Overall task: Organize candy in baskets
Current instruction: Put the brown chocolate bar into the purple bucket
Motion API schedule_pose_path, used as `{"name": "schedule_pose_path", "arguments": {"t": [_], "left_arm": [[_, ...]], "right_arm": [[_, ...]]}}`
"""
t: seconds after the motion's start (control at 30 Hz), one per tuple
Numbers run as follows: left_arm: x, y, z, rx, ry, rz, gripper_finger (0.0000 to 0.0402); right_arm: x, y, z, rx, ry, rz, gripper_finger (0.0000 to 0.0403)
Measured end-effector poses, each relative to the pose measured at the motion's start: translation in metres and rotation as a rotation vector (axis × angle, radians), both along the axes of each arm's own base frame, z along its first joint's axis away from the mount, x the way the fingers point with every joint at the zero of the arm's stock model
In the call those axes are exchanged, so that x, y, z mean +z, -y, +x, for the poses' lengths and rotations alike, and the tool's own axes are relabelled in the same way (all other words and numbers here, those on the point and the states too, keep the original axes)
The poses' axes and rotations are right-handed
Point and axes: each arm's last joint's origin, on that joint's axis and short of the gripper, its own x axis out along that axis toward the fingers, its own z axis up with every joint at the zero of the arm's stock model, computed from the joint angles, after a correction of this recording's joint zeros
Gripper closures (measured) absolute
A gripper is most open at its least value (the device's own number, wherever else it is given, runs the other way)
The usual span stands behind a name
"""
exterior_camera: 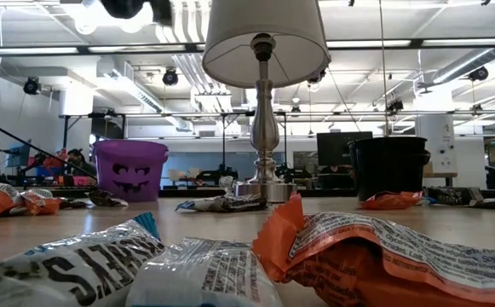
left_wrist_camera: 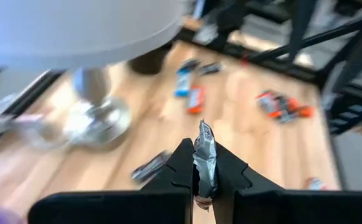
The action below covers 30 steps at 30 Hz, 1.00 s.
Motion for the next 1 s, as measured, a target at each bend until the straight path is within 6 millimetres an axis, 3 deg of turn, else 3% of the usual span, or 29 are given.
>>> {"name": "schedule_pose_path", "arguments": {"t": [0.23,0.47,0.73,1.0], "left_arm": [[-0.004,-0.023,-0.024,0.116,-0.107,0.036,0.0400],[-0.011,-0.058,-0.040,0.283,-0.242,0.117,0.0400],[-0.016,-0.097,-0.053,0.433,-0.334,0.174,0.0400],[-0.023,-0.116,-0.053,0.440,-0.423,0.215,0.0393]], "right_arm": [[-0.009,0.001,-0.007,-0.083,-0.100,0.073,0.0242],[-0.031,-0.002,-0.016,-0.147,-0.244,0.099,0.0255],[-0.059,-0.002,-0.020,-0.233,-0.353,0.130,0.0254],[-0.070,-0.001,-0.022,-0.257,-0.395,0.130,0.0256]]}}
